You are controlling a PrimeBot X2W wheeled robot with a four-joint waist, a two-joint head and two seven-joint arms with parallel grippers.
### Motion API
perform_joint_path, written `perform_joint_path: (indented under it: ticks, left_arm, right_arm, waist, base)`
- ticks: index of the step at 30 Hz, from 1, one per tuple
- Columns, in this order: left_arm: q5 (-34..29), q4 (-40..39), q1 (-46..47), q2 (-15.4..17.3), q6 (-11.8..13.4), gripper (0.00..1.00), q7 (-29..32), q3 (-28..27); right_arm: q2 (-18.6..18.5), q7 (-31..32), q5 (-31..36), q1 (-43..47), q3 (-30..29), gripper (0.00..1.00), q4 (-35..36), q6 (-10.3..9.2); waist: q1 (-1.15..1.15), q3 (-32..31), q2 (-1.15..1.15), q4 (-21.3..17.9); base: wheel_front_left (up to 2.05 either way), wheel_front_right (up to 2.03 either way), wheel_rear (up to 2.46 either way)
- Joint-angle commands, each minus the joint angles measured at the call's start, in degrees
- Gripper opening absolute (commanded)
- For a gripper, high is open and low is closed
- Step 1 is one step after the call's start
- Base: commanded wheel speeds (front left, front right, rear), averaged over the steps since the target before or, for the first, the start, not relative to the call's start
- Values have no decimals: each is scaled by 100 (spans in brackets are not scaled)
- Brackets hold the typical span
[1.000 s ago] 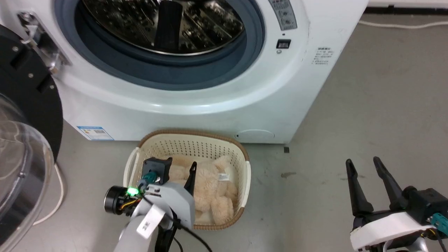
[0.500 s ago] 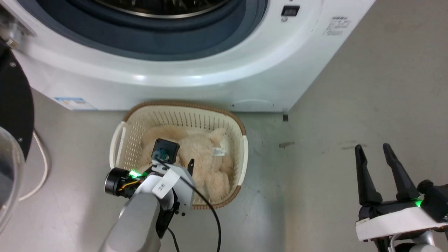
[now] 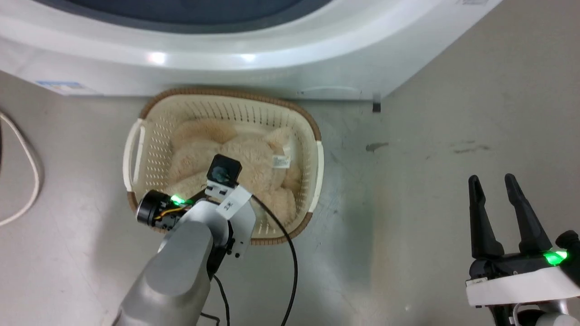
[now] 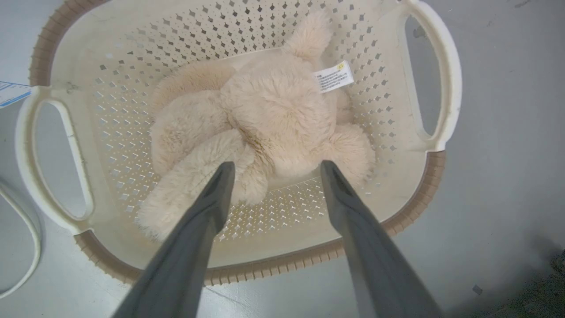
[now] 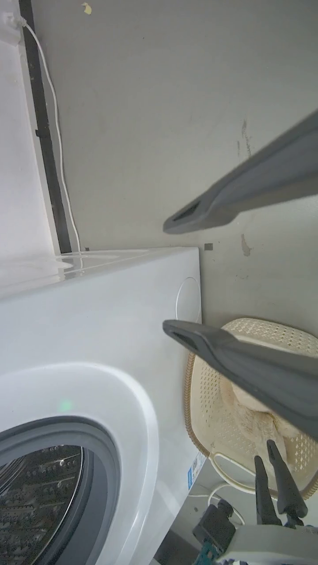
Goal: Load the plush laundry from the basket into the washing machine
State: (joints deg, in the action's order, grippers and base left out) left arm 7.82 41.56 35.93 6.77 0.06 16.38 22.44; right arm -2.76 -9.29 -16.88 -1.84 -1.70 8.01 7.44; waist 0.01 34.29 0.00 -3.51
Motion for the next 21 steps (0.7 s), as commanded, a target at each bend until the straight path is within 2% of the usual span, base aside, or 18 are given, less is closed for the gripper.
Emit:
perform_joint_path:
  ticks: [1, 16, 21]
  left_arm:
    - [33, 171, 224, 60, 49, 100, 78, 117]
    - [-131, 887, 1333, 425, 338, 100, 385, 846]
    - [-85, 1159, 1661, 526, 355, 100, 671, 1031]
  right_arm:
    - [-7, -65, -93, -103, 10, 100, 64, 3]
    - [-9, -245, -488, -185, 231, 100, 314, 4]
    - [-9, -304, -645, -235, 305, 100, 362, 4]
  waist:
    - [-1, 195, 0, 0]
    - [-1, 1040, 0, -81]
    - [-1, 1288, 0, -128]
  base:
    - [0, 0, 0]
    - [0, 0, 0]
    - [0, 0, 0]
